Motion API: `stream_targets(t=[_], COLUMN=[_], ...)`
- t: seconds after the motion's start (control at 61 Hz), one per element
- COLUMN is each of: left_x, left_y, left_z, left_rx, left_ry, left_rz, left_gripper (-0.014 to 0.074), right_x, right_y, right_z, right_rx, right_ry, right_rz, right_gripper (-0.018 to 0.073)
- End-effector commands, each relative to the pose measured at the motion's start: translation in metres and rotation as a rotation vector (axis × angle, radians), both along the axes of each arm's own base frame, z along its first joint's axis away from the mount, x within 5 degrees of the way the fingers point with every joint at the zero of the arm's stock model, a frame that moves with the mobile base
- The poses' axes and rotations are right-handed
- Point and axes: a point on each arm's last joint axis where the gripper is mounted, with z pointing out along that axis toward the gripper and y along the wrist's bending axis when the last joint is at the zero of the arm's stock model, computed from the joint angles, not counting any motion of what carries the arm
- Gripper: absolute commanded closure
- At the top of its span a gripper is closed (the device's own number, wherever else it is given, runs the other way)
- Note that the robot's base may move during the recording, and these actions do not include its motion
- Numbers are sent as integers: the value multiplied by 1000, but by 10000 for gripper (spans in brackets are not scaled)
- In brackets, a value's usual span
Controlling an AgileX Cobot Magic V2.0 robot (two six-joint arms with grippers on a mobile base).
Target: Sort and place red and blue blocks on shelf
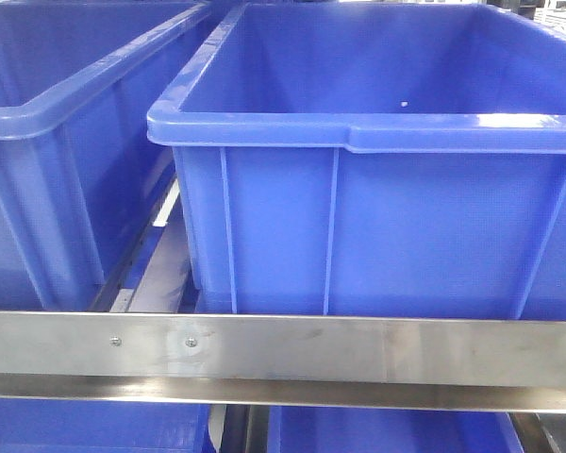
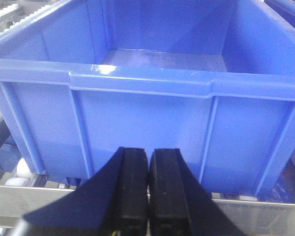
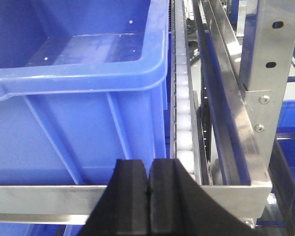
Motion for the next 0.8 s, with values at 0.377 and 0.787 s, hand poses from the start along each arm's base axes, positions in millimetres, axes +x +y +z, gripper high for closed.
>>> stream_targets(t=[0.377,0.787], left_x=[0,0], left_y=[-4,-4], left_z=[-6,-6], left_rx=[-17,-20], left_ry=[-62,-60], left_rz=[-39,-39], left_gripper=[461,461], right_x=[-2,-2], right_y=[0,0], right_z=[16,16], right_rx=[9,9], right_ry=[-128,-128], right_rz=[-5,-5], right_gripper=[506,506])
